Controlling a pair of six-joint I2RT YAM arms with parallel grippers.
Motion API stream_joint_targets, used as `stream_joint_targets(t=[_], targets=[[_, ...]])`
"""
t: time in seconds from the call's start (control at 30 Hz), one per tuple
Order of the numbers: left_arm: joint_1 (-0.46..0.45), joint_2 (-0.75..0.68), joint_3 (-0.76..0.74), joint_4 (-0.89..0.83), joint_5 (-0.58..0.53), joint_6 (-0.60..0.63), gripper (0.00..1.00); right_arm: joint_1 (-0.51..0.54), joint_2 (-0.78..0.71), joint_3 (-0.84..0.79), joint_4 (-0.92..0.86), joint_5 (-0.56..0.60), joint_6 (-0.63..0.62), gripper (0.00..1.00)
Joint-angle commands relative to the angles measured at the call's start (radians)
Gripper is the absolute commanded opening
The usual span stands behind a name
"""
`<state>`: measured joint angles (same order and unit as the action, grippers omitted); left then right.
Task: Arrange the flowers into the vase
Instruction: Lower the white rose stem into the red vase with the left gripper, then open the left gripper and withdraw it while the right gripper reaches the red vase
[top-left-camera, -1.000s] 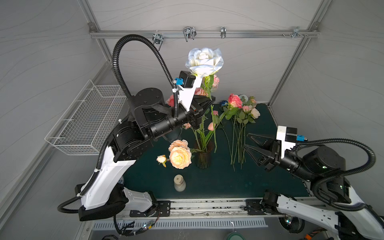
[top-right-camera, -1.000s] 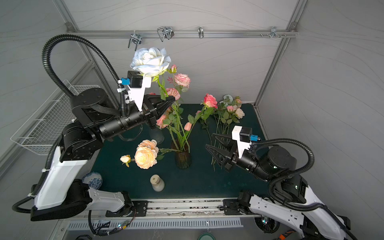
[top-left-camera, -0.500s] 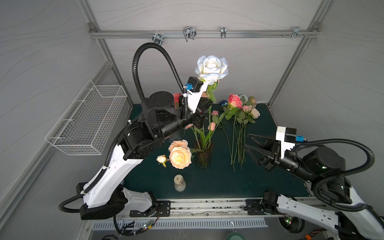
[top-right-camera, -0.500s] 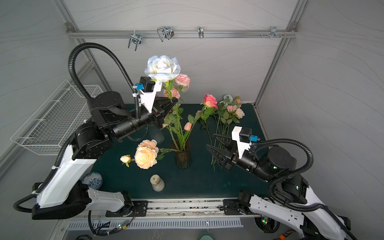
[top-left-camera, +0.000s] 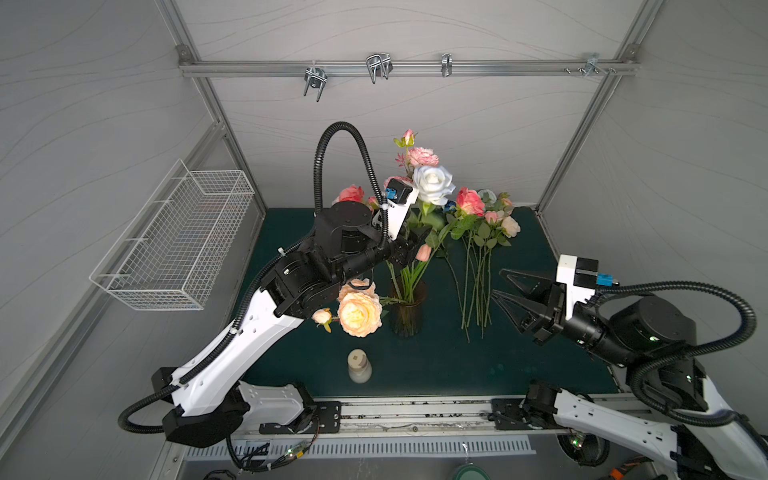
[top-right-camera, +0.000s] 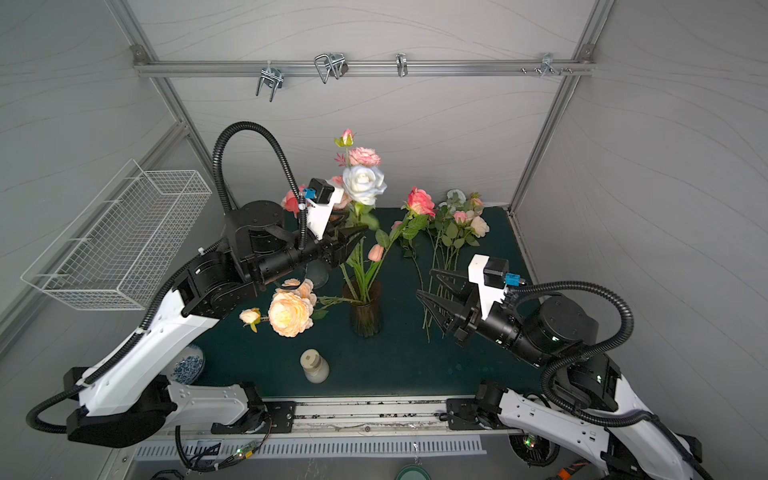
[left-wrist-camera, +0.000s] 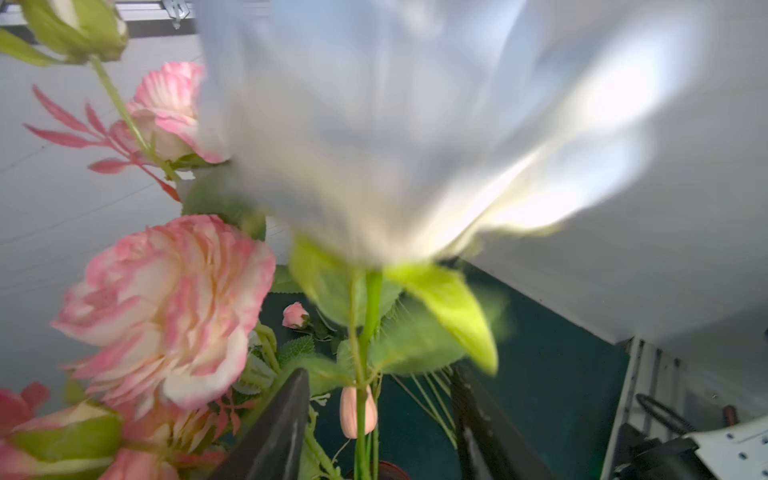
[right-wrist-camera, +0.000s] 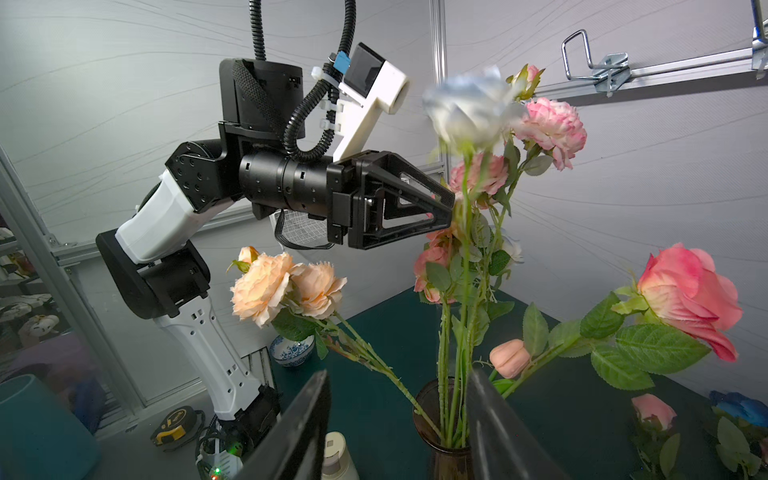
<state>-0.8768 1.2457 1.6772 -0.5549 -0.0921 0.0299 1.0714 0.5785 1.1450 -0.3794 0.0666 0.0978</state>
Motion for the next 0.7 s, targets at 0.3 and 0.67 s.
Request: stream_joint_targets(t=[0.3, 0.67], targets=[[0.003, -0.141, 0.031, 0.1, 0.034, -0.118, 0.81, 0.004, 0.048, -0.08, -0.041, 0.036, 0.062, 0.66], [0.004, -0.39, -0.079, 0.135, -0.065, -0.246, 0.89, -0.135, 0.168, -0.261, -0.034, -0.03, 0.301, 0.77]])
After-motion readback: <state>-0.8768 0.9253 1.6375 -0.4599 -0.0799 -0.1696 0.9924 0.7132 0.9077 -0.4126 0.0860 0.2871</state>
